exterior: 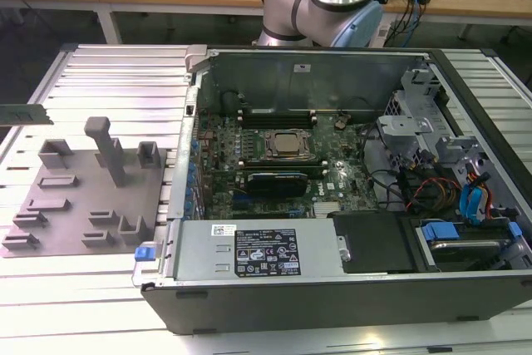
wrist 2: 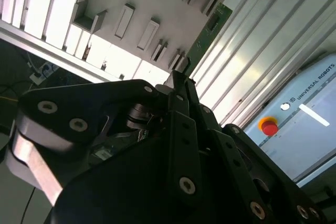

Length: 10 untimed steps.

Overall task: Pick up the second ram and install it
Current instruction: 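Pick up the second ram and move it above second insertion slot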

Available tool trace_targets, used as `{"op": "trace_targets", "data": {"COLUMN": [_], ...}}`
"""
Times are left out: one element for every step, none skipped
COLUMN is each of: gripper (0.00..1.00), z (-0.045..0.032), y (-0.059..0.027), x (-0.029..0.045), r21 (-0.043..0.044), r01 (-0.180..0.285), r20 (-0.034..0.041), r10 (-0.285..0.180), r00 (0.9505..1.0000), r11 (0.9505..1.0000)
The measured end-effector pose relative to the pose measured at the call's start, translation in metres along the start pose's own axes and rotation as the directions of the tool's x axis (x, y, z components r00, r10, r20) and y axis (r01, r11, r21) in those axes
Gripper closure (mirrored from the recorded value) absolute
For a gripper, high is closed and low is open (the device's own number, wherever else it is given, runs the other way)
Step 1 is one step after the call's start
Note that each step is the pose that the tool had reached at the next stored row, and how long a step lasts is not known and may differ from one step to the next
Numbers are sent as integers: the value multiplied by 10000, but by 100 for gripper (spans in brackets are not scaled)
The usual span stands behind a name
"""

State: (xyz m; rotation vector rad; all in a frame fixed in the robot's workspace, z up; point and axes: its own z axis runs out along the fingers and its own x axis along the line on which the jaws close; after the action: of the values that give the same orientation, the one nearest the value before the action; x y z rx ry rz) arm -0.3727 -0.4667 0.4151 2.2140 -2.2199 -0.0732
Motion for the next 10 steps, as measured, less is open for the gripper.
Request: {"op": "trace_targets", "data": {"gripper": [89,89,89,89,89,89,89,89,89,89], "z": [0,-1,-2,-2,-5,-4,-4,-6,-7,-9], "y": [0,0,0,0,-10,-27,-46,-91,-140,-201], "x": [0,0,0,0,0,0,0,0,-1,-1], "r21": [0,-1,-1,-1,-4,-2,-1,-2,-1,-1], "r01": [1,0,0,0,2,1,1,0,-1,0], "r20": [0,-1,-1,-1,-3,-3,-2,-2,-2,-2], "r10": [-1,0,0,0,-2,-1,-1,0,1,0], "r00": [10000,10000,10000,10000,10000,10000,10000,10000,10000,10000], "r11": [10000,10000,10000,10000,10000,10000,10000,10000,10000,10000]}}
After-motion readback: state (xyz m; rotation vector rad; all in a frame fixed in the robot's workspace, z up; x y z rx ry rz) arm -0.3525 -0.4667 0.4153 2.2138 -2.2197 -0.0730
